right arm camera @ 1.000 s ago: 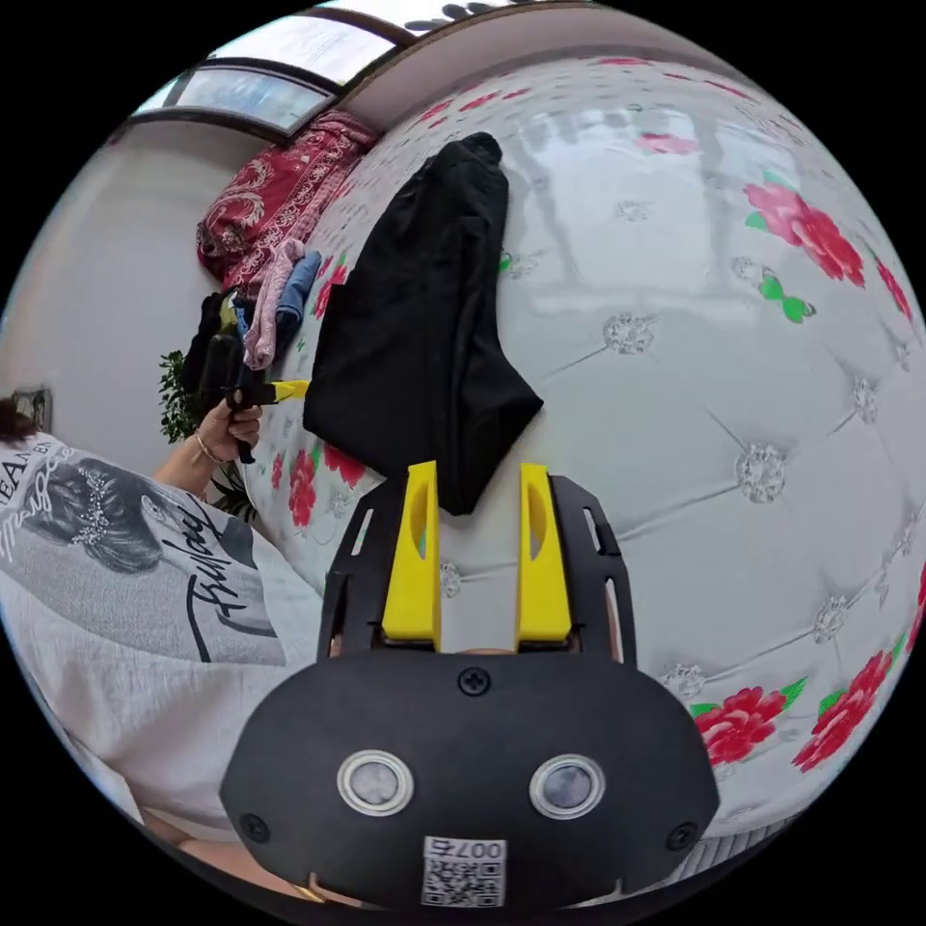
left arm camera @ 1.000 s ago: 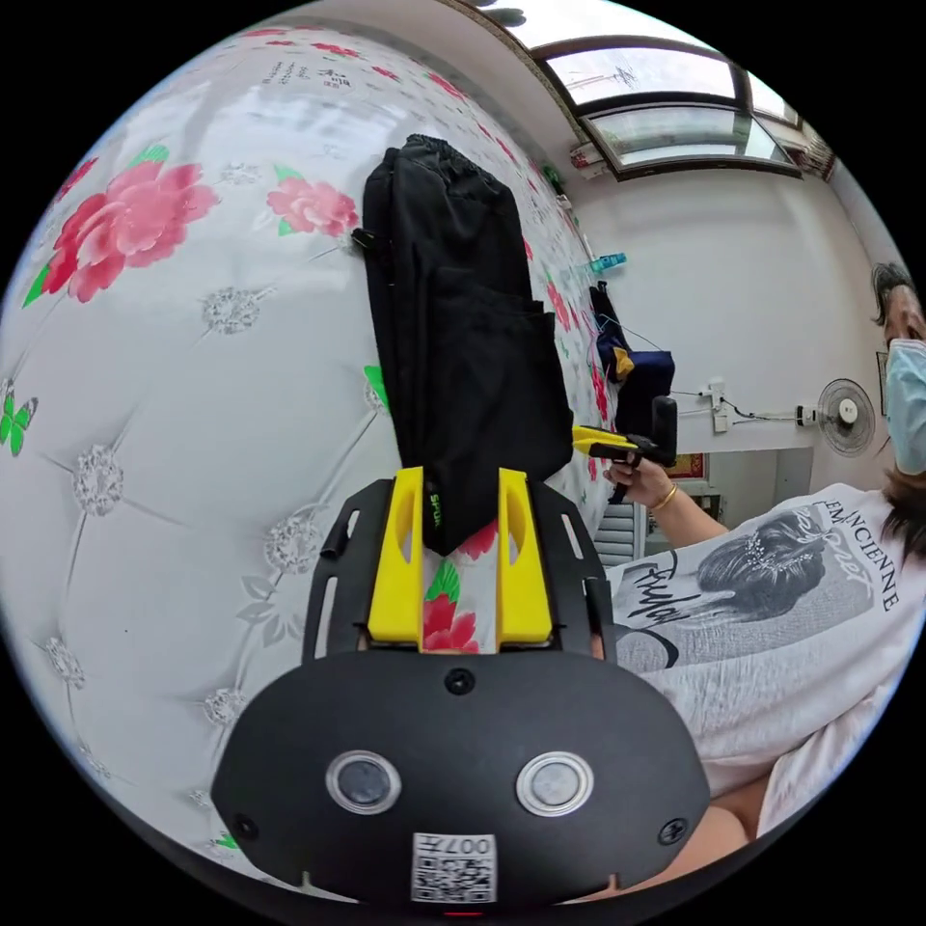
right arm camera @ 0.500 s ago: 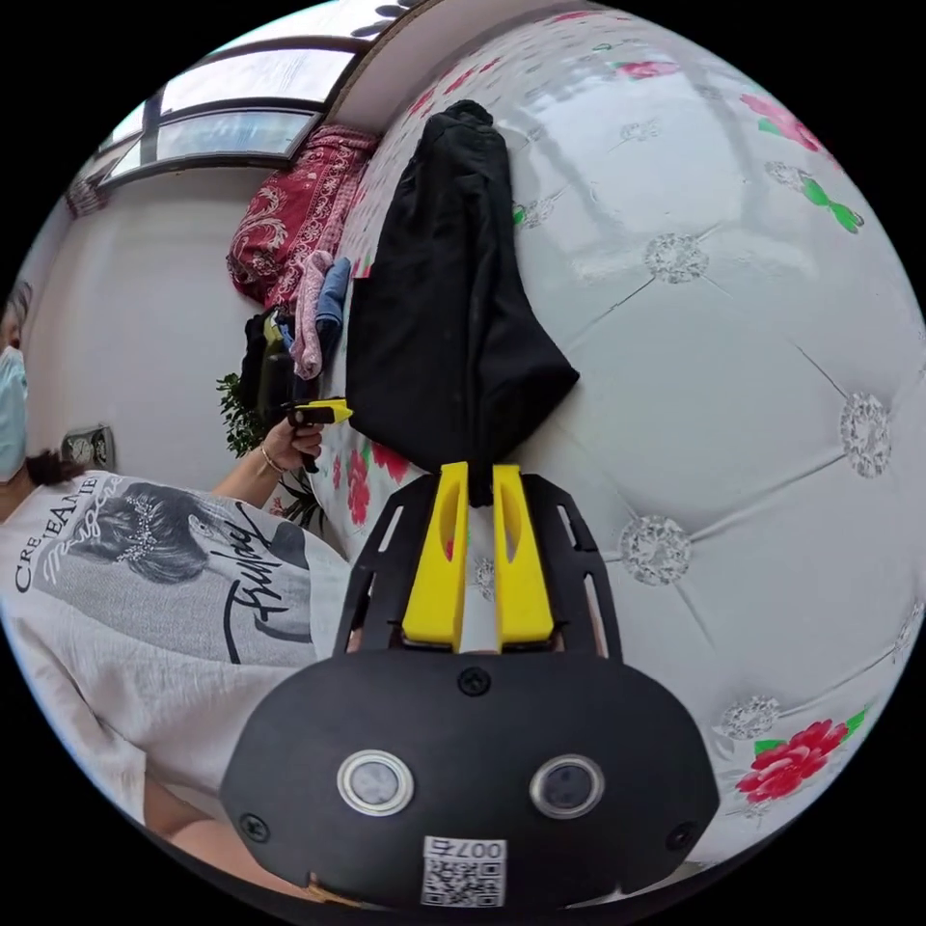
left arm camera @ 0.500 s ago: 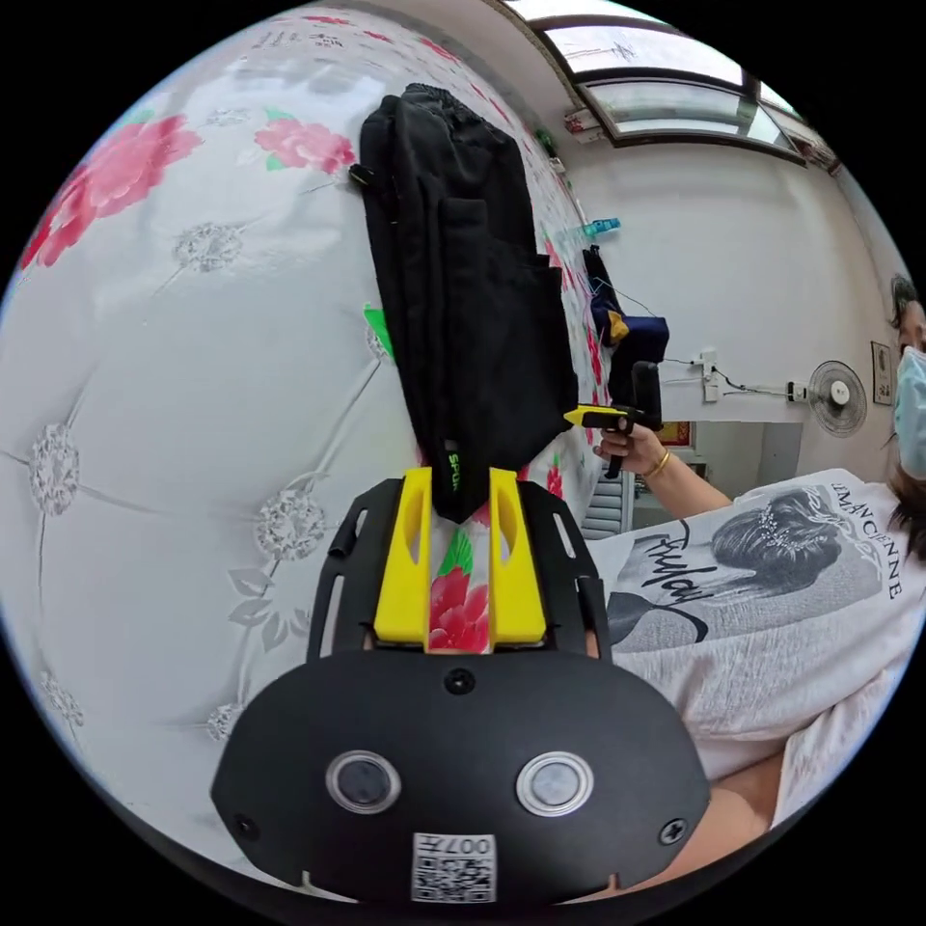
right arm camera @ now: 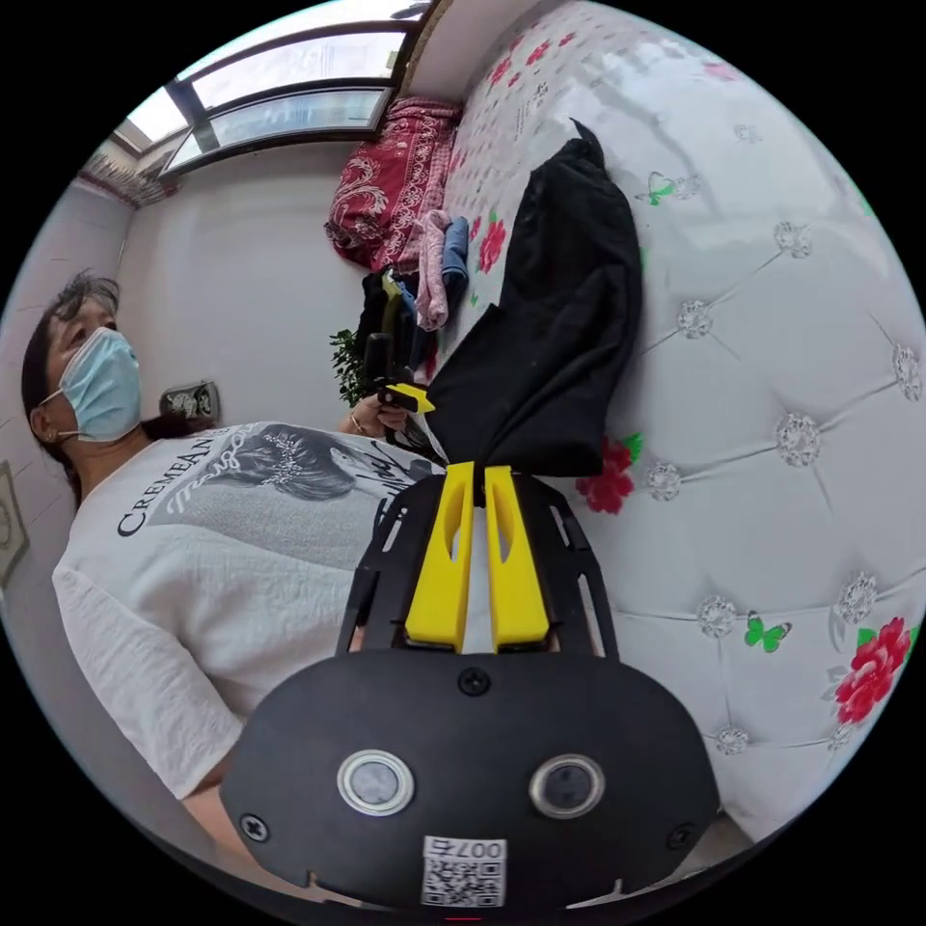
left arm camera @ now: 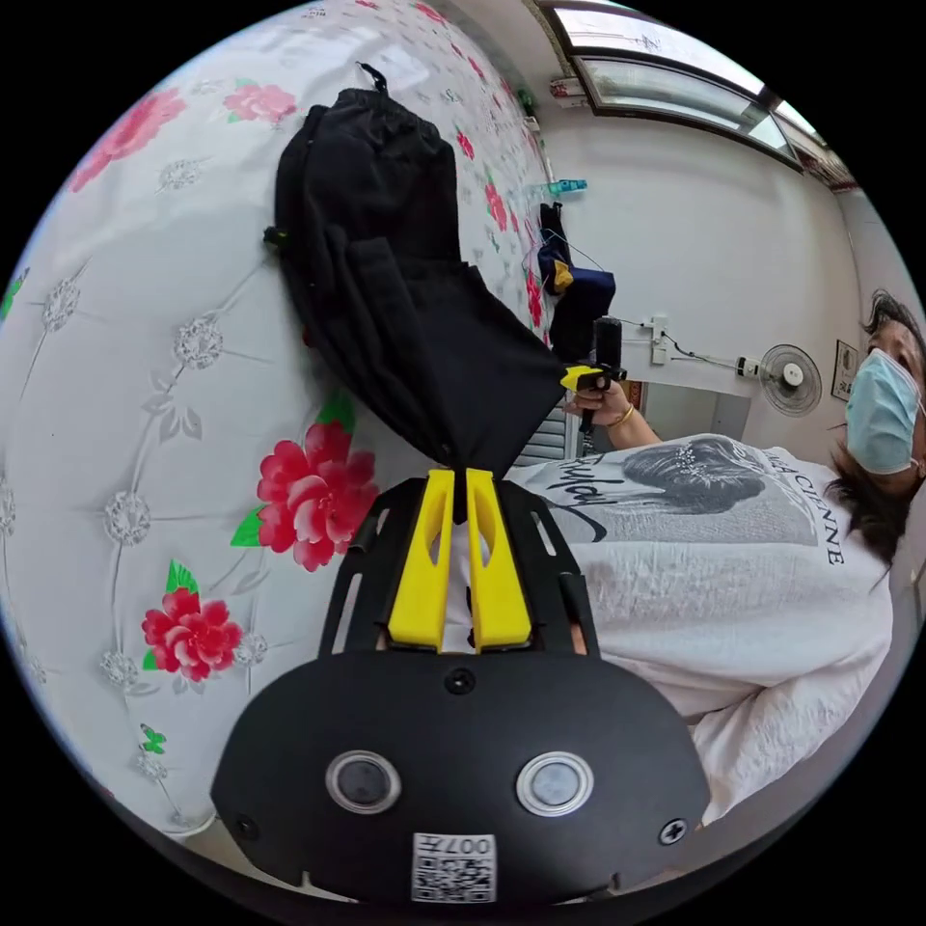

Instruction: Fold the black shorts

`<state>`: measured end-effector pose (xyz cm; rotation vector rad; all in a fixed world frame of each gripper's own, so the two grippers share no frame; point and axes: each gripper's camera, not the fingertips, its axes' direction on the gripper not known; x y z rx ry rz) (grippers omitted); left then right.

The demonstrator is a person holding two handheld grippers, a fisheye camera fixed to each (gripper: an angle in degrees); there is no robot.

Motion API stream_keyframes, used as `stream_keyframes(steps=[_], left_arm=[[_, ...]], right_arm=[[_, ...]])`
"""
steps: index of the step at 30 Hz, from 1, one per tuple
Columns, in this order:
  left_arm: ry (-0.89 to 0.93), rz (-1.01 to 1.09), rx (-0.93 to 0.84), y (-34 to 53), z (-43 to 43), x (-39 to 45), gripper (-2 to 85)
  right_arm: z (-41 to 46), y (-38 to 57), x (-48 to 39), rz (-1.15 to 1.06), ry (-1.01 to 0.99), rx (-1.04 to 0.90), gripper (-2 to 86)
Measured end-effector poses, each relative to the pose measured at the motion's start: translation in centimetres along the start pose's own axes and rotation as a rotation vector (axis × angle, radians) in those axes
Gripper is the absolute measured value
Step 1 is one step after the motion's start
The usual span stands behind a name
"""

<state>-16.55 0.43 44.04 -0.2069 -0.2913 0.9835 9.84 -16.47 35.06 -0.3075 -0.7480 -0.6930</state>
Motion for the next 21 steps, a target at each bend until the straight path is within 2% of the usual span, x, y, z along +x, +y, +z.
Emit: stream_keyframes(steps=[4,10,16,21], left_arm=[[-0.039,0.058,0.047,-1.8,-2.7,2.5,-0.7],[-0.071,0.121,0.087,-10.3,-7.5,2.0,-0.8],[-0.087,0.034,0.09,-19.7,-10.8,-3.1,-0.5],[-0.025,-0.11,0.065,-25.1,-10.7,-10.0,1.3]], right_arm=[[-2.5,-1.6,-3.2,-0.1,0.014,0.051,-0.1],[-7.7,-9.5,-3.8,-0.196,0.016,0.204,0.0],[-11.3,-20.0,1.8,-0.095,0.017,0.284,0.0],[-12.1,-27.0,11.5,0.101,-0.017,0.271,0.3]])
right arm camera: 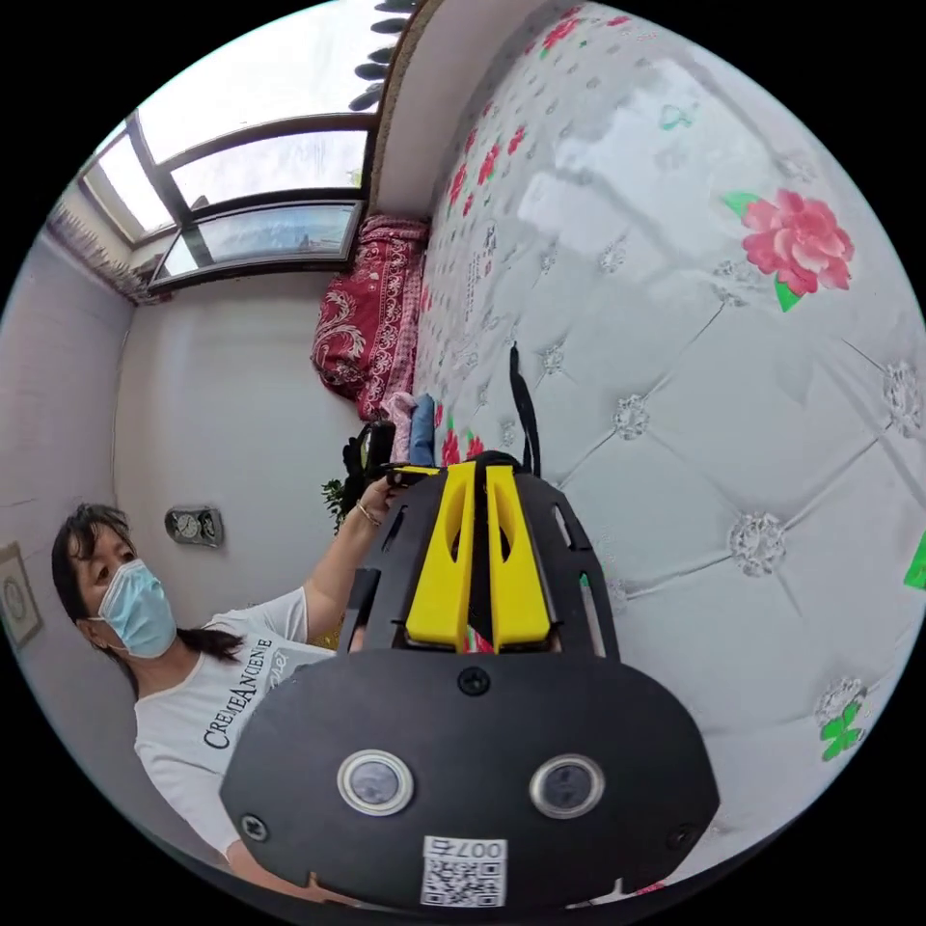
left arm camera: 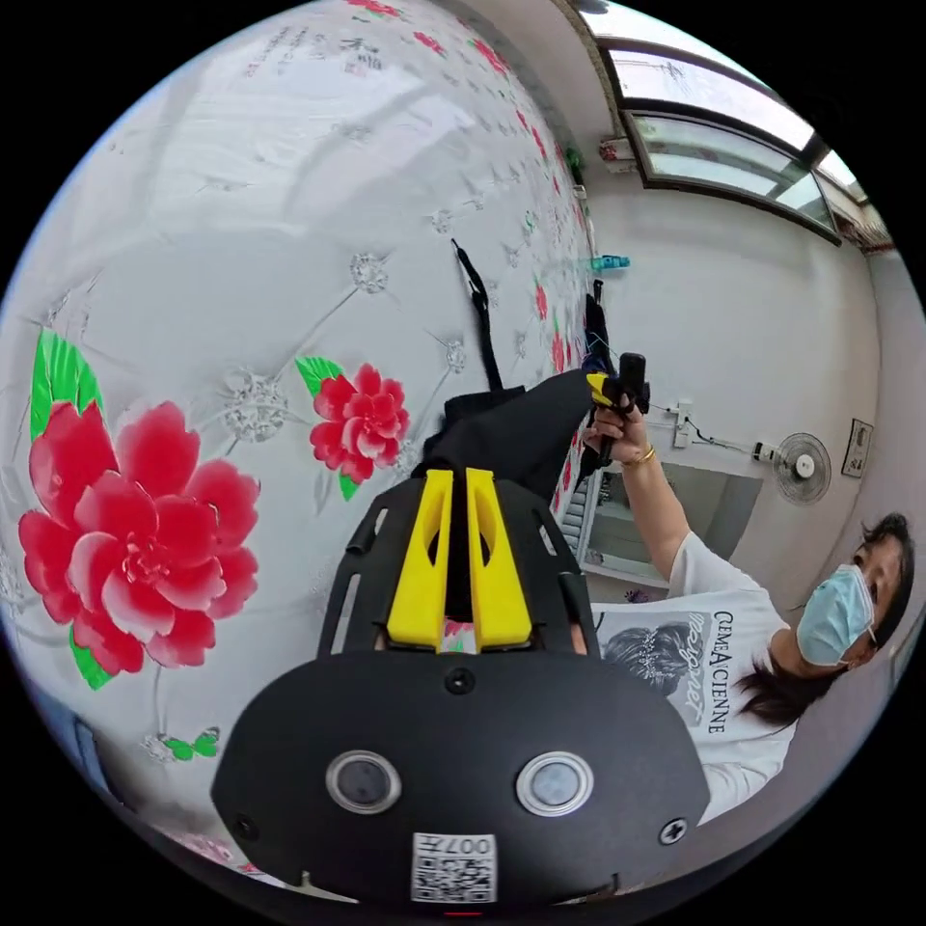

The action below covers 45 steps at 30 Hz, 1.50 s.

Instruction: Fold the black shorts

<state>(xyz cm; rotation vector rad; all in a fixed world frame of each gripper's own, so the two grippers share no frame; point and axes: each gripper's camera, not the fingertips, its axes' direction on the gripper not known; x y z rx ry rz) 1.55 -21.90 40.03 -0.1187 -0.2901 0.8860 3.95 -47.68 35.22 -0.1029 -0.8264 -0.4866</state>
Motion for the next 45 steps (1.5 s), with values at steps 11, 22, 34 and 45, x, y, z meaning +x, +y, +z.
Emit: stream_keyframes(steps=[11,22,34,45], left_arm=[[0.194,0.05,0.187,1.4,-2.0,-1.3,8.5],[-0.125,0.175,0.379,11.0,-1.2,8.1,10.1],[-0.353,0.112,0.332,12.5,4.0,8.5,10.3],[-0.007,-0.002,0.262,18.3,5.4,4.9,16.4]], right_arm=[[-2.0,0.3,6.3,-0.06,-0.127,0.074,5.9],[7.8,5.4,-5.7,-0.636,0.439,-0.107,8.7],[10.5,7.5,-2.2,-0.638,0.712,-0.037,8.8],[1.0,10.4,14.7,0.038,0.175,0.014,12.0]])
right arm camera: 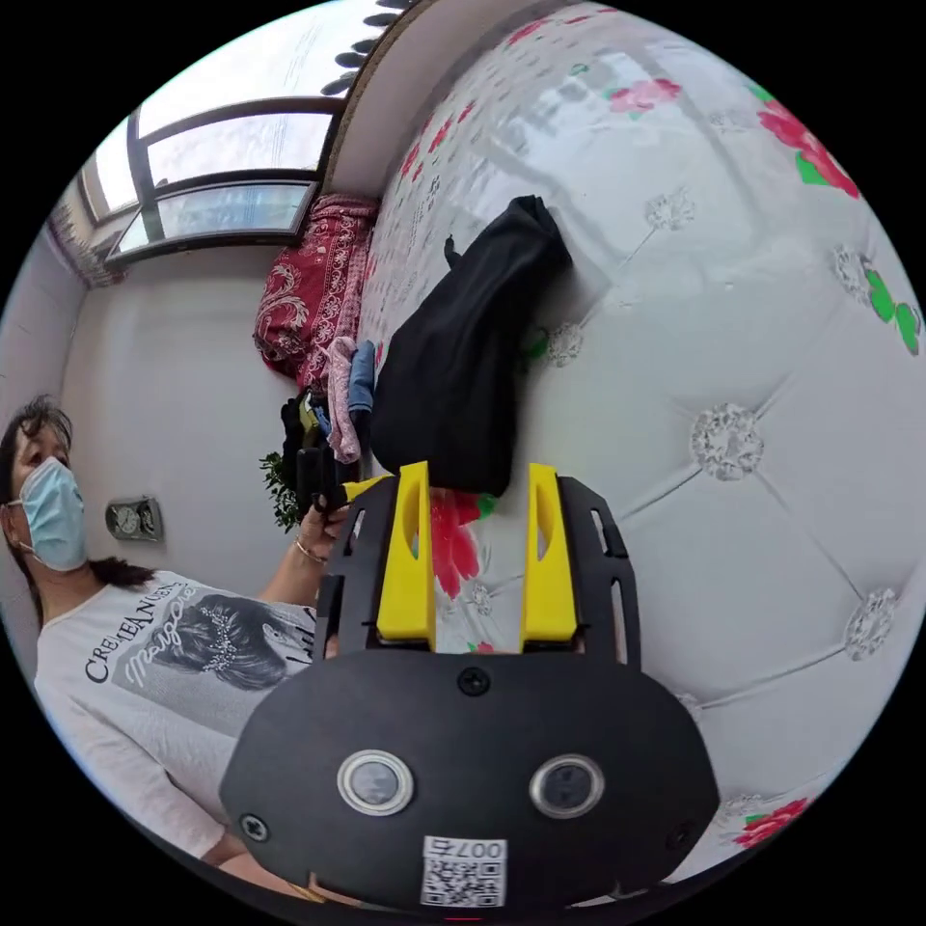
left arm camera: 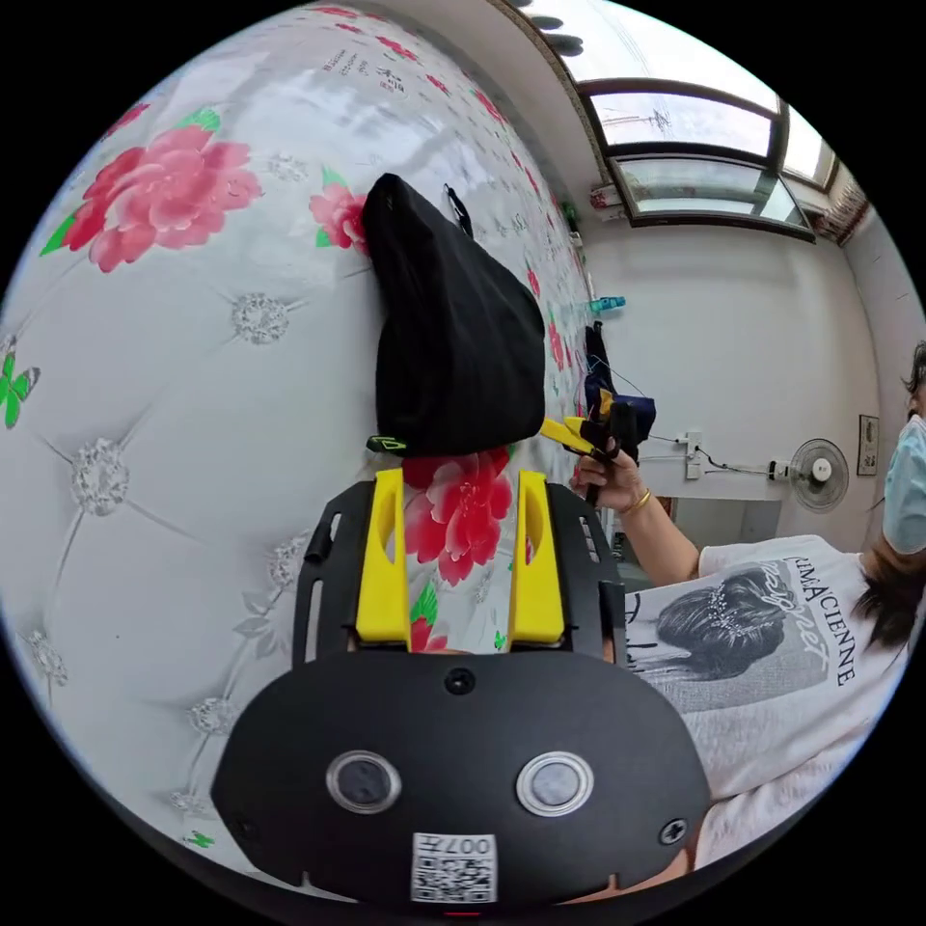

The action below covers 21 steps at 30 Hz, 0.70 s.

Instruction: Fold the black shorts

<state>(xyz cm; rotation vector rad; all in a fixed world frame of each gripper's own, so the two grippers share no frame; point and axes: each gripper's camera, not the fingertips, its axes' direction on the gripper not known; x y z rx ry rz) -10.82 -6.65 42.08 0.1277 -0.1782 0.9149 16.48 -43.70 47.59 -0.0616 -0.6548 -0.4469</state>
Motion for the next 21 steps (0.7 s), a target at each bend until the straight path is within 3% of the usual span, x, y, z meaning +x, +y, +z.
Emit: stream_keyframes(steps=[6,13,17,21], left_arm=[[0.078,-0.042,-0.049,-2.6,0.3,-1.9,15.0],[0.274,-0.18,0.041,-1.8,-1.1,-5.1,12.5],[0.101,-0.095,0.004,0.3,-3.0,-2.7,15.6],[0.16,-0.127,0.061,1.5,-3.1,-2.9,18.3]], right_arm=[[2.8,-5.2,4.0,0.043,-0.149,-0.037,10.4],[4.0,-9.2,9.1,0.098,-0.248,-0.051,4.2],[3.5,-10.6,10.4,0.057,-0.258,-0.027,3.5],[4.8,-12.3,12.1,0.051,-0.273,-0.061,4.7]])
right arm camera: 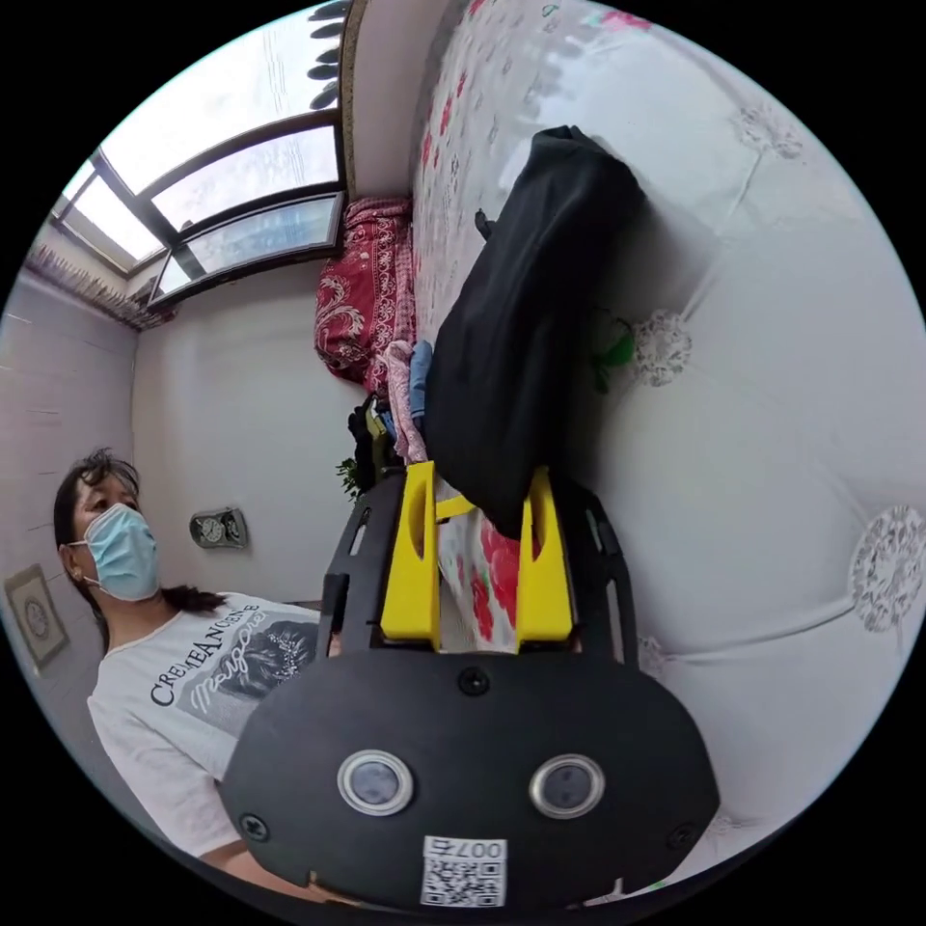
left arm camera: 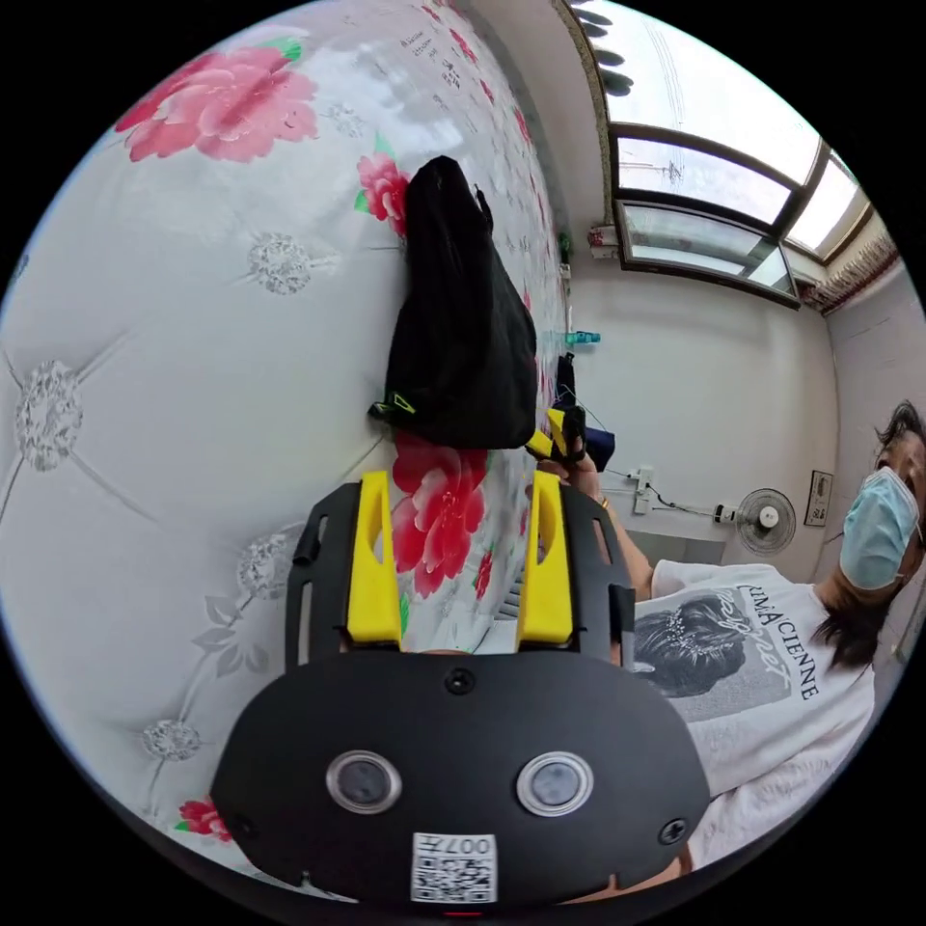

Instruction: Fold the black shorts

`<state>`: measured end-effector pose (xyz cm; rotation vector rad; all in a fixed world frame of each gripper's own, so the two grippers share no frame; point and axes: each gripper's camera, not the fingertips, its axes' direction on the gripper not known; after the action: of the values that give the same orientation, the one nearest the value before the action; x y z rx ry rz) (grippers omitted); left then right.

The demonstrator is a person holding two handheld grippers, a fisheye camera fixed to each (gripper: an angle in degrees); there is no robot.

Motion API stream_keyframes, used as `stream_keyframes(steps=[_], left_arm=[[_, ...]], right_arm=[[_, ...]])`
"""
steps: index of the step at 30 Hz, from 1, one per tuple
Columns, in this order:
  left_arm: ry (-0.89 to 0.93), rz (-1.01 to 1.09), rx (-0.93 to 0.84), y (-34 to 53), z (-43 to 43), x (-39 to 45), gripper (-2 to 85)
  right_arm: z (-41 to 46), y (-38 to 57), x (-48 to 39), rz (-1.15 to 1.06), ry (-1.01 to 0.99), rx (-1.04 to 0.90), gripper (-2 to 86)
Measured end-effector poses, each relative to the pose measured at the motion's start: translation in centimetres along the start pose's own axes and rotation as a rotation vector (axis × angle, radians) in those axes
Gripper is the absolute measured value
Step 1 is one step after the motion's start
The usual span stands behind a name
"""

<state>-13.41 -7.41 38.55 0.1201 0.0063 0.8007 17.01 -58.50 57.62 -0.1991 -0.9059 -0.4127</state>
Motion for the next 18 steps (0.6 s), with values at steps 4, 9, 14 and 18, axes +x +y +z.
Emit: stream_keyframes(steps=[4,9,14,18], left_arm=[[0.099,-0.032,0.042,-1.0,0.6,-1.2,16.5],[0.068,-0.051,0.061,-1.5,0.8,-1.9,9.2],[0.005,0.063,0.081,-0.3,0.2,1.2,1.8],[0.0,0.103,0.118,3.1,-1.8,4.2,-0.2]], right_arm=[[0.5,-1.4,2.9,0.032,0.002,0.029,2.8],[1.3,-2.5,5.7,0.022,0.001,0.067,0.4],[2.6,-3.7,5.5,-0.027,0.066,0.069,-0.3],[5.2,-4.3,2.5,-0.14,0.175,-0.002,-0.4]])
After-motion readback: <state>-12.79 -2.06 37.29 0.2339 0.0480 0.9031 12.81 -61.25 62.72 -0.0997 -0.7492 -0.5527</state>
